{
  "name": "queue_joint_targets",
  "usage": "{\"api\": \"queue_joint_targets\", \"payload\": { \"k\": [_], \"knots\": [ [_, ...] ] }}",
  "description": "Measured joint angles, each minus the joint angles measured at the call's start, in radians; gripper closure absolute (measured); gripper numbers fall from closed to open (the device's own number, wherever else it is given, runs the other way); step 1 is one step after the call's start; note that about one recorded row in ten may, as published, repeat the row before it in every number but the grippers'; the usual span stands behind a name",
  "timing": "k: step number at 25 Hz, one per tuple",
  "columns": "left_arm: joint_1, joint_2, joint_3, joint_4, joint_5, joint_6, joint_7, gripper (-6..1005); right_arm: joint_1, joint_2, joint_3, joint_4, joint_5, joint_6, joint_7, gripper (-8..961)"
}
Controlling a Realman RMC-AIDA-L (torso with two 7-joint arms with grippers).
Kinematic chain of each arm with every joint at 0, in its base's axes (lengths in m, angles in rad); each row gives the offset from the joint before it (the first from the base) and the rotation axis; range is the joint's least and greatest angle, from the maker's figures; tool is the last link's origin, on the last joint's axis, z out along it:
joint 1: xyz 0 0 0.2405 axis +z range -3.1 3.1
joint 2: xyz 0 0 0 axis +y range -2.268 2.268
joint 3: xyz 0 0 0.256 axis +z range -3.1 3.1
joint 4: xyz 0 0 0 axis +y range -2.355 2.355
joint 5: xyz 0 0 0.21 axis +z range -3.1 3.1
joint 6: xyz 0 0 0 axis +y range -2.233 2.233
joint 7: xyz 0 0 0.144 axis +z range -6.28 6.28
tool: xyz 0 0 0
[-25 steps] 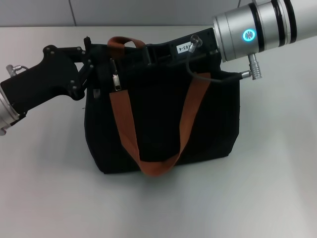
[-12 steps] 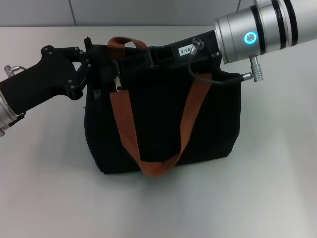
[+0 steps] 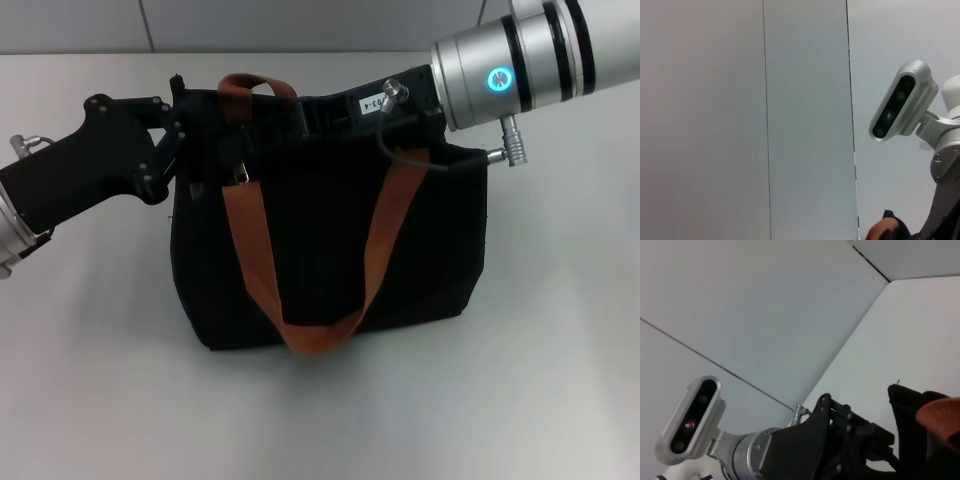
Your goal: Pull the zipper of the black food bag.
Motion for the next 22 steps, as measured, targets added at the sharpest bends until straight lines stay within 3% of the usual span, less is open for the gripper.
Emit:
{"api": "queue_joint_targets", "payload": {
  "k": [3,18,22],
  "knots": [
    [0.003,0.0,0.001,-0.001,0.0,0.008,0.0,977,0.001,0.003,-0.014,0.0,0.003,0.01,0.0,660],
    [0.006,0.0,-0.001,-0.003,0.0,0.009,0.0,977,-0.002,0.006,-0.027,-0.002,0.005,0.018,-0.004,712],
    [0.007,0.0,-0.001,-0.004,0.0,0.009,0.0,977,-0.002,0.006,-0.027,-0.003,0.005,0.019,-0.004,862]
  ]
}}
